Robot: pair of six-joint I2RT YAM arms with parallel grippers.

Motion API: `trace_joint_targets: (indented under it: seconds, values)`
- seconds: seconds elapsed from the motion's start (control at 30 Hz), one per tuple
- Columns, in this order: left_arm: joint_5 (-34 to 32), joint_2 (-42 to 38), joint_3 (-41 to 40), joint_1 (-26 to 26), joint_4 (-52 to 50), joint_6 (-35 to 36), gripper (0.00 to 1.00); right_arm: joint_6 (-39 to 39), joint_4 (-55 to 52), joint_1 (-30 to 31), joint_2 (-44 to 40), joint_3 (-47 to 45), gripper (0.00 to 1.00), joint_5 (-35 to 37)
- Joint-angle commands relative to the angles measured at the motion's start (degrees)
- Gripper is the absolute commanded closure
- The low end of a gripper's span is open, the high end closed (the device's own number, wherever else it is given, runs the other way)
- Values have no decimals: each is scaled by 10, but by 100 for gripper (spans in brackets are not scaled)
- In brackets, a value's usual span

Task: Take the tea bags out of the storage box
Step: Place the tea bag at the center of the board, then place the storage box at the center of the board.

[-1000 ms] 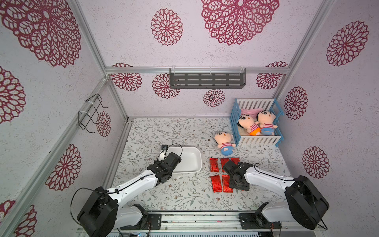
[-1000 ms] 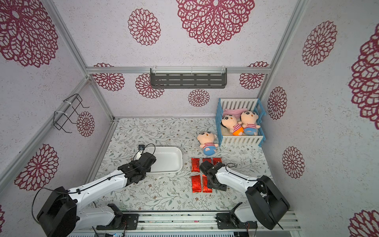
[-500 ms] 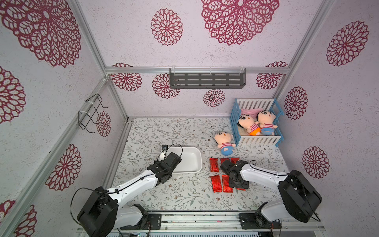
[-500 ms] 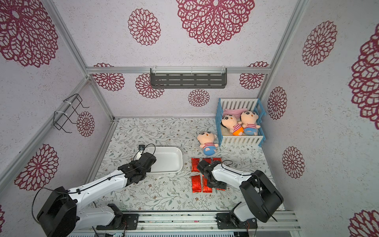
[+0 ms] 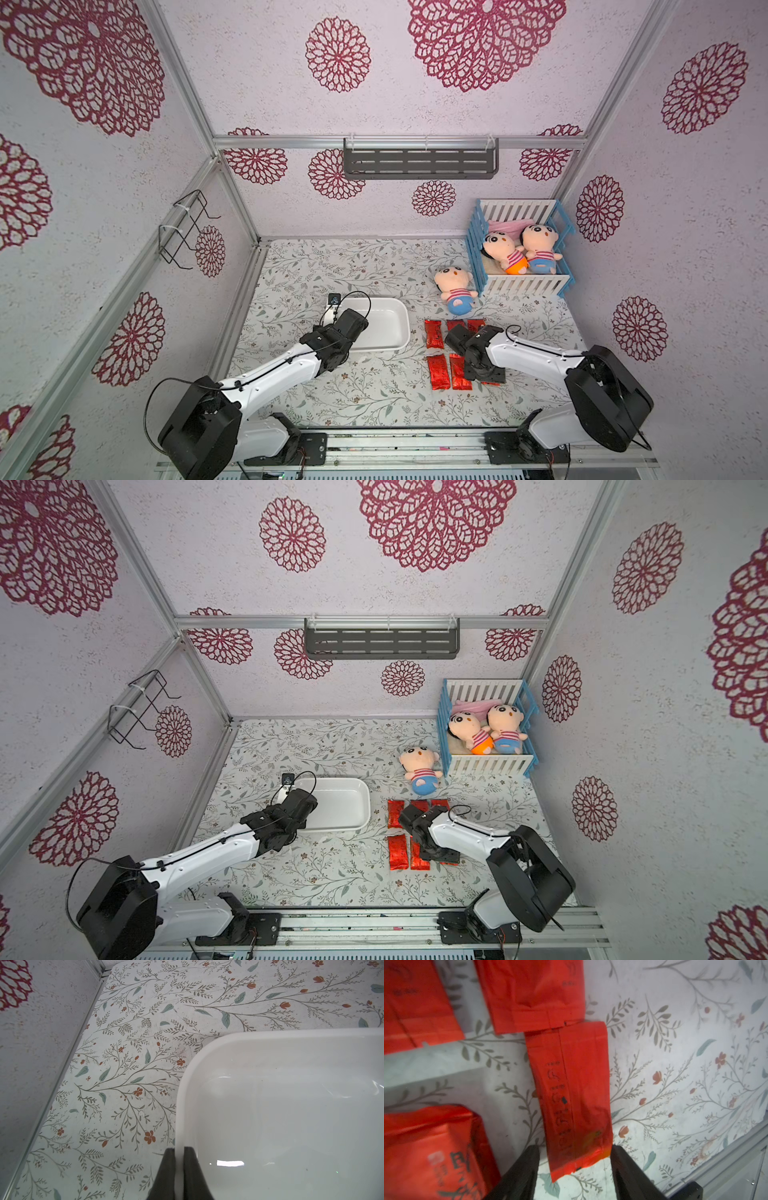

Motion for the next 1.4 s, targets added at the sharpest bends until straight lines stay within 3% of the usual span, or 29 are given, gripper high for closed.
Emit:
trace_joint_targets:
  seconds: [0.0, 0.2, 0.23, 0.3, 0.4, 0.6, 0.8, 0.87, 0.93, 1.03, 1.07, 1.13, 1.23, 1.37]
  values:
    - [-5, 6, 9, -10, -7, 13, 100, -27, 34, -1, -75, 21, 36, -33]
    - [-5, 20, 16, -11, -10, 13, 100, -101, 107, -34, -200, 65, 31, -44]
    - [-5, 22, 17, -10, -10, 12, 100, -119, 129, -39, -221, 64, 28, -45]
    - [-6, 27, 20, -11, -12, 13, 100, -158, 176, -49, -269, 52, 13, -39]
    - [-4, 37, 25, -11, -14, 13, 100, -209, 235, -73, -319, 35, 2, -20]
    - [-5, 77, 47, -10, -30, 9, 100, -238, 365, -96, -376, -29, 1, -14]
    - [-24, 118, 73, -10, -56, -6, 100, -259, 418, -117, -356, -50, 1, -26]
    - [-27, 128, 80, -10, -64, -9, 91, -268, 426, -128, -350, -50, 1, -33]
    - [-31, 131, 83, -10, -69, -12, 72, -277, 437, -138, -351, -53, 1, -40]
    - [-75, 119, 85, -11, -99, -50, 23, -296, 464, -156, -361, -62, 1, -48]
    - [-87, 107, 80, -10, -101, -58, 14, -303, 478, -162, -366, -67, 1, -48]
    - [-100, 78, 67, -11, -98, -64, 7, -315, 508, -174, -379, -81, 1, -47]
    - [-119, 28, 53, -10, -92, -65, 4, -335, 565, -190, -401, -120, 1, -30]
    - [-192, -44, 25, -10, -23, -7, 1, -343, 674, -217, -430, -213, 1, 53]
